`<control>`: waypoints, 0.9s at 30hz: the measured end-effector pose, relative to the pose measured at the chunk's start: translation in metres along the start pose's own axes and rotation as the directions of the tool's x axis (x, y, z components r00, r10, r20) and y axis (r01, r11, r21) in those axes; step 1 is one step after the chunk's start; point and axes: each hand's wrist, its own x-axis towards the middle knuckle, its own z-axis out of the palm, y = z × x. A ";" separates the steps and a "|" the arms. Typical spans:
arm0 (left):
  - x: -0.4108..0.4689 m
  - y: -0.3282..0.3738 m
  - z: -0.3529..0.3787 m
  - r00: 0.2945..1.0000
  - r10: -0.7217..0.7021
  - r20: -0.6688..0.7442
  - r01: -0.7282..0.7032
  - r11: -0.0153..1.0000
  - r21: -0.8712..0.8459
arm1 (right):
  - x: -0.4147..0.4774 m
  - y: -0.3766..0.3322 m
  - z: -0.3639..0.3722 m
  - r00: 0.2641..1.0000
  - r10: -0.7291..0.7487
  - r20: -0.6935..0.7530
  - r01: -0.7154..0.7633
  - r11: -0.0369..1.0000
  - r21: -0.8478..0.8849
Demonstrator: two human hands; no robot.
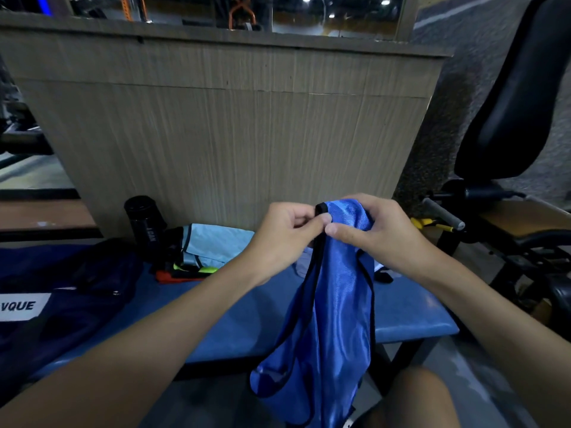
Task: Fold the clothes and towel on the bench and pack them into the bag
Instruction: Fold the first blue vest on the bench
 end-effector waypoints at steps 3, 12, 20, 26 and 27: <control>0.001 0.000 -0.002 0.999 0.018 0.046 -0.018 1.000 0.003 | 0.003 -0.001 -0.001 0.998 -0.044 -0.043 0.043 0.999 -0.012; -0.015 -0.035 0.005 0.998 -0.036 0.053 0.032 0.996 0.083 | 0.007 -0.007 0.006 0.973 -0.111 -0.202 0.105 0.994 -0.037; -0.022 -0.046 -0.004 0.988 -0.098 0.121 0.080 0.986 0.149 | 0.010 0.009 -0.004 0.930 -0.044 -0.365 0.063 0.997 0.040; -0.015 -0.022 -0.011 0.988 -0.054 0.144 0.041 0.995 0.094 | 0.003 0.003 -0.005 0.996 -0.030 -0.089 0.030 1.000 0.000; -0.014 -0.017 -0.012 0.987 -0.053 0.151 0.040 0.995 0.091 | 0.000 -0.001 -0.005 1.000 -0.004 -0.014 0.004 1.000 0.006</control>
